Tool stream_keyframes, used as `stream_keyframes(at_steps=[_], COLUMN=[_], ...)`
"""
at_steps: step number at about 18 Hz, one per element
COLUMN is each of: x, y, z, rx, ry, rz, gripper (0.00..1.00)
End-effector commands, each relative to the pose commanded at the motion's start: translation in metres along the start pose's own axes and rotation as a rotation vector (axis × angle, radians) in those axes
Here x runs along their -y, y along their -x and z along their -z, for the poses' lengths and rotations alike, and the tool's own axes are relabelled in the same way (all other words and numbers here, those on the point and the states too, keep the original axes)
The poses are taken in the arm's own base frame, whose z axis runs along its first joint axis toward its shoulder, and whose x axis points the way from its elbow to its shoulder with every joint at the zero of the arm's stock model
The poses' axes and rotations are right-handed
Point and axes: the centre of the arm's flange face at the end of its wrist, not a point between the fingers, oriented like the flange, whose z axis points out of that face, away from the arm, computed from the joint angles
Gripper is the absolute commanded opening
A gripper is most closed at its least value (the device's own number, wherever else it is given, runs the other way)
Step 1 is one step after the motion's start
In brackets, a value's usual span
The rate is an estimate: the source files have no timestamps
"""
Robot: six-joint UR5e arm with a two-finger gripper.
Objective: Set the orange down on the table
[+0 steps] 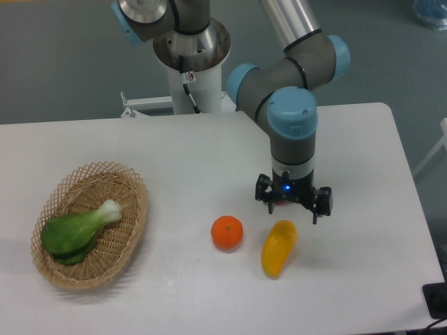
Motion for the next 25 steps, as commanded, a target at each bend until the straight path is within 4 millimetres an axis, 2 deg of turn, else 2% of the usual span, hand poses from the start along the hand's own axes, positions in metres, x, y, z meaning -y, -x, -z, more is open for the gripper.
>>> stream_keyframes(at_steps=[4, 8, 25], x=[-0.001, -0.003, -0.003], y=[0.0, -0.006, -0.007], z=[0.0, -0.008, -0.01], rx=[0.002, -0.007, -0.002], ry=[0.004, 0.026, 0.042], rz=[-0.023, -0.054, -0.054], gripper=[1.0, 1.0, 1.0])
